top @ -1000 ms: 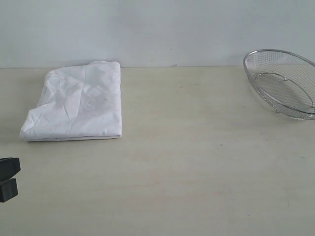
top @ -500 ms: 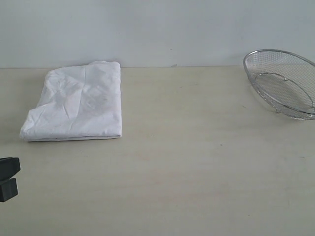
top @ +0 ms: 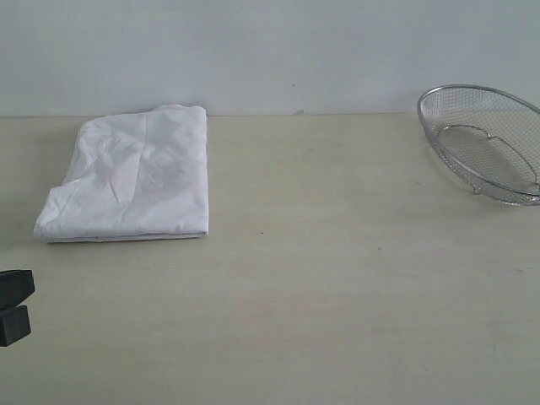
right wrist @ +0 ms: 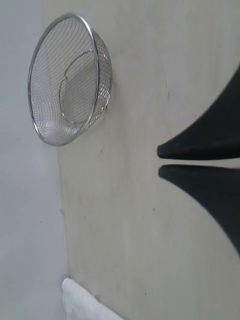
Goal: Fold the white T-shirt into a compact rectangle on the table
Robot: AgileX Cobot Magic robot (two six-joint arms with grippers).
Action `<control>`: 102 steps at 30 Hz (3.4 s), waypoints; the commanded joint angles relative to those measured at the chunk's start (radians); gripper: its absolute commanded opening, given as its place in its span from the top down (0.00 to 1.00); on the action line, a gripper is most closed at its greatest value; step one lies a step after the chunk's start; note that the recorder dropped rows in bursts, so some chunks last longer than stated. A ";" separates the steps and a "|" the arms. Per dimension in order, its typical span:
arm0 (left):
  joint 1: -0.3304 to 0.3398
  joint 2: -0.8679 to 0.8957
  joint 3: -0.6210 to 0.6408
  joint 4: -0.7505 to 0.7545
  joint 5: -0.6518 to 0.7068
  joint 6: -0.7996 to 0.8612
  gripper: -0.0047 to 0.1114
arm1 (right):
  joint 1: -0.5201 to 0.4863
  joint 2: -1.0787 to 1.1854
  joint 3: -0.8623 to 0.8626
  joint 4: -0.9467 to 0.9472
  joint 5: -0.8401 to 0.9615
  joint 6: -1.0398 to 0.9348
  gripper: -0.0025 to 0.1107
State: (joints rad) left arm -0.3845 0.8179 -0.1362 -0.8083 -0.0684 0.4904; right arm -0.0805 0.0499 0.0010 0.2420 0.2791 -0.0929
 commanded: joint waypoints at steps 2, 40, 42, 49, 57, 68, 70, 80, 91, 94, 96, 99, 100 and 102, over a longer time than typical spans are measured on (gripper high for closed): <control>-0.009 -0.004 0.002 -0.006 -0.014 -0.001 0.92 | -0.008 -0.050 -0.001 -0.162 0.077 0.100 0.98; -0.009 -0.004 0.002 -0.006 -0.014 -0.001 0.92 | -0.010 -0.050 -0.001 -0.200 0.088 0.109 0.98; -0.009 -0.004 0.002 -0.006 -0.014 -0.001 0.92 | -0.010 -0.050 -0.001 -0.200 0.088 0.109 0.98; -0.009 -0.004 0.002 -0.006 -0.014 -0.001 0.92 | -0.010 -0.050 -0.001 -0.200 0.088 0.109 0.98; -0.007 -0.053 0.002 -0.006 -0.133 0.001 0.92 | -0.010 -0.050 -0.001 -0.200 0.088 0.109 0.98; 0.231 -0.562 0.002 0.019 -0.035 0.074 0.92 | -0.010 -0.050 -0.001 -0.200 0.088 0.114 0.98; 0.236 -0.646 0.002 0.019 -0.026 0.120 0.92 | -0.010 -0.050 -0.001 -0.200 0.088 0.114 0.98; 0.232 -0.791 0.037 -0.058 0.205 -0.202 0.92 | -0.010 -0.050 -0.001 -0.200 0.088 0.114 0.98; 0.271 -0.818 0.042 0.490 0.349 -0.540 0.92 | -0.010 -0.050 -0.001 -0.200 0.088 0.113 0.98; 0.308 -0.818 0.050 0.651 0.351 -0.540 0.92 | -0.010 -0.050 -0.001 -0.200 0.088 0.113 0.98; 0.318 -0.818 0.074 0.727 0.335 -0.540 0.92 | -0.010 -0.050 -0.001 -0.200 0.088 0.113 0.98; 0.326 -0.818 0.129 0.761 0.323 -0.540 0.92 | -0.010 -0.050 -0.001 -0.200 0.088 0.113 0.98; 0.326 -0.818 0.136 0.761 0.323 -0.540 0.92 | -0.010 -0.050 -0.001 -0.200 0.088 0.113 0.98; 0.326 -0.818 0.136 0.761 0.330 -0.540 0.92 | -0.010 -0.050 -0.001 -0.200 0.088 0.113 0.98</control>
State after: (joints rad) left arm -0.0607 0.0036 -0.0079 -0.0636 0.2647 -0.0397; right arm -0.0878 0.0044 0.0010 0.0487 0.3725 0.0178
